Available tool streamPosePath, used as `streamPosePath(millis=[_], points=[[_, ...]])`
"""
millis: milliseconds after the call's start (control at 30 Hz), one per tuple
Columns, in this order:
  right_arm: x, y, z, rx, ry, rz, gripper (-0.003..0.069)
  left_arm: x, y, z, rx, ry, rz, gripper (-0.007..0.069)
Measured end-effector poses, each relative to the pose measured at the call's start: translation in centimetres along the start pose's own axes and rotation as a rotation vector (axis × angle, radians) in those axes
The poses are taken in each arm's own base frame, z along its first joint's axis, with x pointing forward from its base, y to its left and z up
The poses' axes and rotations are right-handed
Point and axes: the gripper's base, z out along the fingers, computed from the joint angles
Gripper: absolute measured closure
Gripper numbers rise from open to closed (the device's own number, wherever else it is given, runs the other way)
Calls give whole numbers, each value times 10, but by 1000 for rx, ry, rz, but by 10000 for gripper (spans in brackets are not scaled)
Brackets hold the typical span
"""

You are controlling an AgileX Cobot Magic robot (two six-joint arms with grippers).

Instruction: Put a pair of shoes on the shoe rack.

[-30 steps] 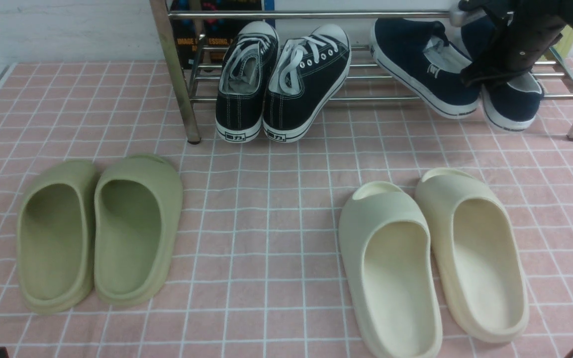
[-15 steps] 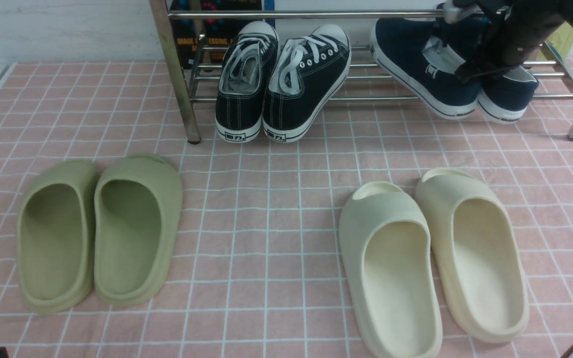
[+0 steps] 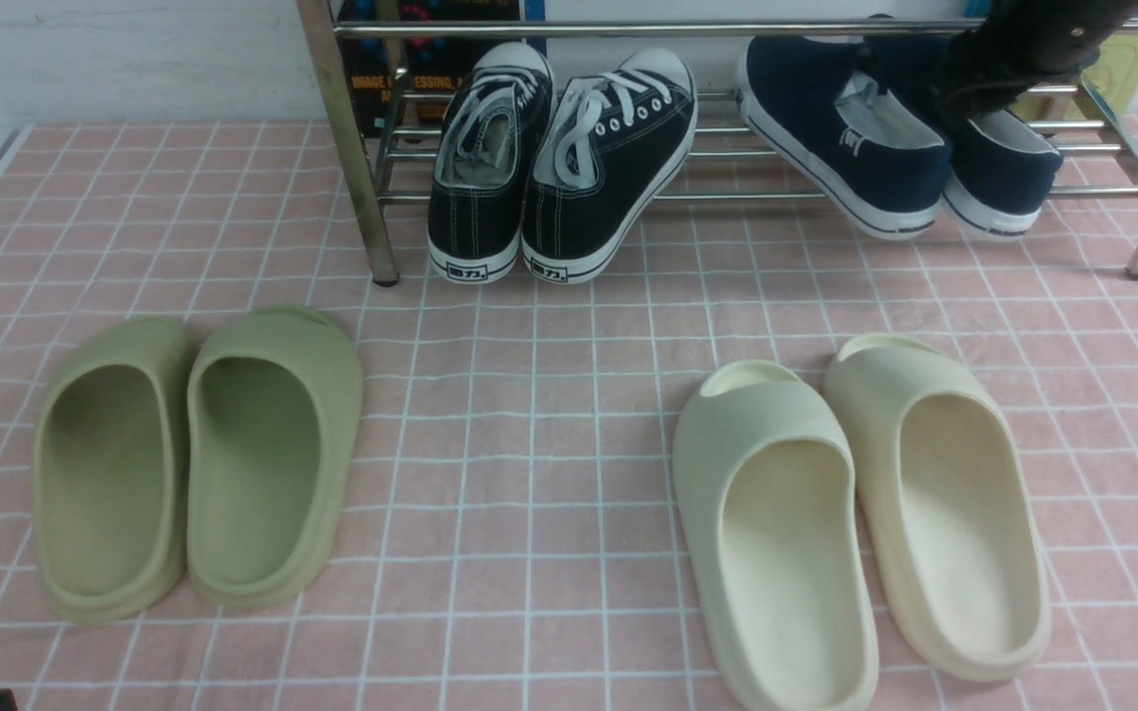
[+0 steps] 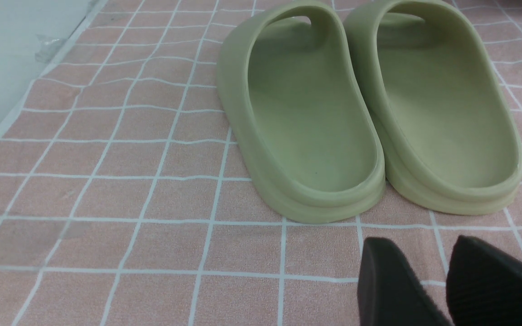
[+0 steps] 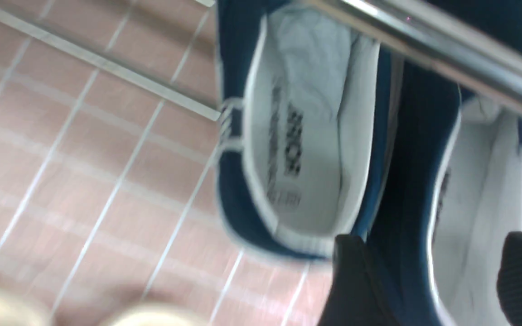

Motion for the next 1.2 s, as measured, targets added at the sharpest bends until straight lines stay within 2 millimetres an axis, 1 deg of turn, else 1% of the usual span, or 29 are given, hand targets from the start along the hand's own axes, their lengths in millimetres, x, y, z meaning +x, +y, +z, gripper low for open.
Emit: streamPosePath(millis=[67,100,200,233,300,333,367,400,433,467,500,533,633,700,733,800,833,900,933,967,1000,1033,1067,1133,1200], points=[[0,1,-21,6,9,10,279,0,0,0,0,0,1,387],[0,1,-23,8,9,13,286,0,0,0,0,0,1,387],[5,2,-66,49,-12,89,472,0,0,0,0,1,1,387],[9,4,-74,48,-9,106,534,0,0,0,0,1,1,387],[17,10,-105,44,-30,124,633,0,0,0,0,1,1,387],[18,11,-108,43,-32,124,641,0,0,0,0,1,1,387],[23,14,-121,36,-40,129,662,0,0,0,0,1,1,387],[33,20,-143,23,-52,133,675,0,0,0,0,1,1,387],[46,28,-163,7,-60,138,676,0,0,0,0,1,1,387],[50,29,-163,-1,-50,140,676,0,0,0,0,1,1,387],[63,37,-184,-12,-68,144,676,0,0,0,0,1,1,387],[79,44,-198,-27,-71,148,676,0,0,0,0,1,1,387],[116,62,-225,-55,-123,164,676,0,0,0,0,1,1,386],[144,75,-243,-72,-195,179,676,0,0,0,0,1,1,386],[161,84,-254,-81,-249,189,676,0,0,0,0,1,1,386],[190,97,-270,-95,-338,205,676,0,0,0,0,1,1,386],[193,98,-271,-99,-350,208,676,0,0,0,0,1,1,386],[237,114,-288,-93,-464,217,673,0,0,0,0,1,1,386],[250,119,-292,-88,-493,218,673,0,0,0,0,1,1,386],[253,120,-292,-85,-498,219,673,0,0,0,0,1,1,386],[274,125,-296,-68,-531,231,673,0,0,0,0,1,1,386],[287,128,-297,-53,-546,242,673,0,0,0,0,1,1,386],[298,130,-298,-37,-558,253,673,0,0,0,0,1,1,386],[314,132,-298,-4,-576,267,671,0,0,0,0,1,1,386],[326,134,-297,22,-595,269,671,0,0,0,-1,1,1,386]])
